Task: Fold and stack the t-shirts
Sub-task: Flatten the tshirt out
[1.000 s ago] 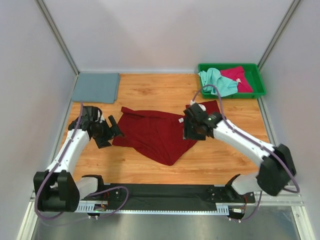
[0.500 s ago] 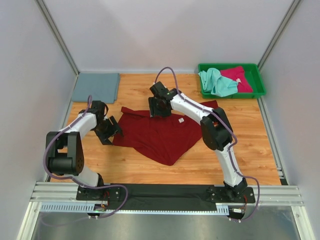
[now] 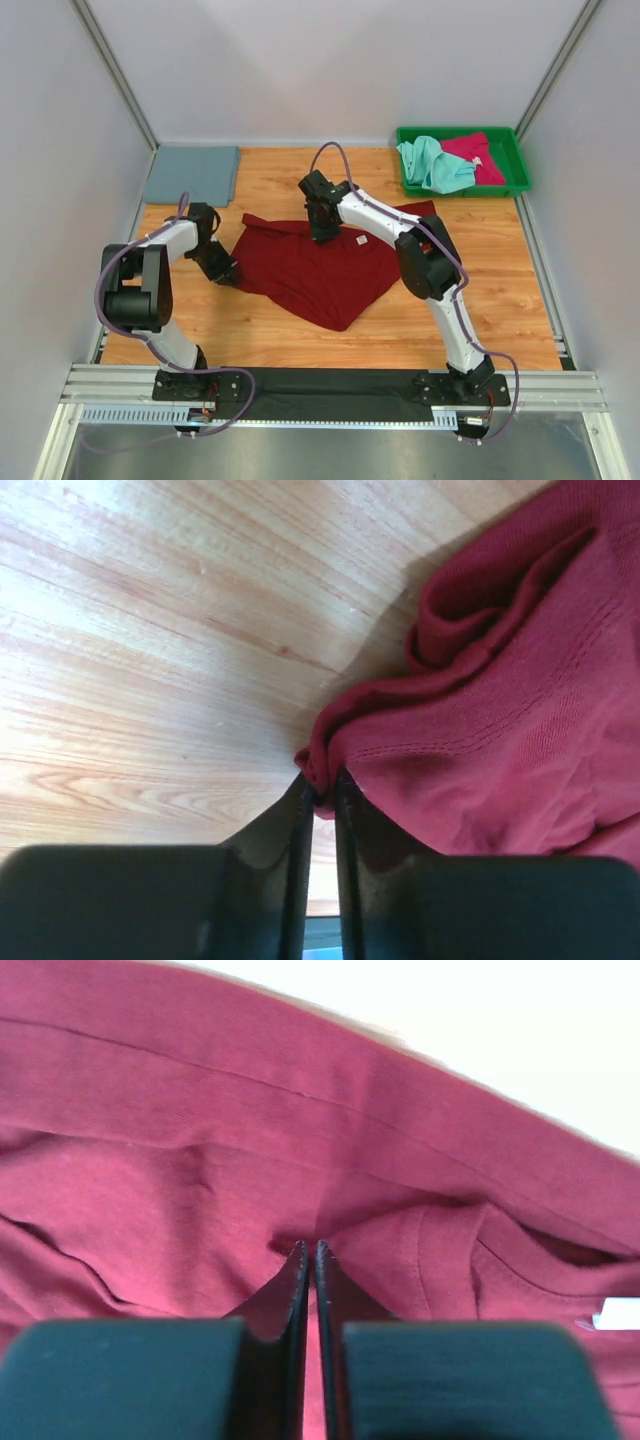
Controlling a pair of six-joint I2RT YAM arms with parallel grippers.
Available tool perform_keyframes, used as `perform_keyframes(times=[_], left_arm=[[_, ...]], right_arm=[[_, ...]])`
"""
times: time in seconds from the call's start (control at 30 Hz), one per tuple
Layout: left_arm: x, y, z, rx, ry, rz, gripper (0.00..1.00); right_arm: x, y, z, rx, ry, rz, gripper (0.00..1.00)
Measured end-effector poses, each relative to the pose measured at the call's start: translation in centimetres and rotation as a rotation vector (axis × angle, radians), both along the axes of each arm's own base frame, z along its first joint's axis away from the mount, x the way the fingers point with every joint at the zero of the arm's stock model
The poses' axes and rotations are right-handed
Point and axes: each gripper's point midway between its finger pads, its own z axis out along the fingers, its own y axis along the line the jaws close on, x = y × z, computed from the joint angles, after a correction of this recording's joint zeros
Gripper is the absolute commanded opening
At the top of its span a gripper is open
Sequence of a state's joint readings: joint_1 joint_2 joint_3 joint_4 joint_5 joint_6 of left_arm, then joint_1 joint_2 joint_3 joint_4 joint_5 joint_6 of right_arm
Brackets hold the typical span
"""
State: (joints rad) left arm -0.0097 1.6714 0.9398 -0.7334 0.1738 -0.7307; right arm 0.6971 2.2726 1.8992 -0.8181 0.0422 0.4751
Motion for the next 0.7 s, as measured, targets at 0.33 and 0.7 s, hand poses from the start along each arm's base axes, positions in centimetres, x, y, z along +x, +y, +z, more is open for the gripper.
perform_keyframes(times=[0.33, 0.7], left_arm=[[1.2, 1.6, 4.7, 0.094, -0.131, -0.033, 0.0], [8.9, 4.5, 29.1, 0.262, -0.774, 0.003, 0.0]], right_arm=[[2.1, -4.4, 3.1, -0.057, -0.054, -0.096, 0.0], [9.9, -16.4, 35.2, 0.251, -0.765, -0.418, 0.0]])
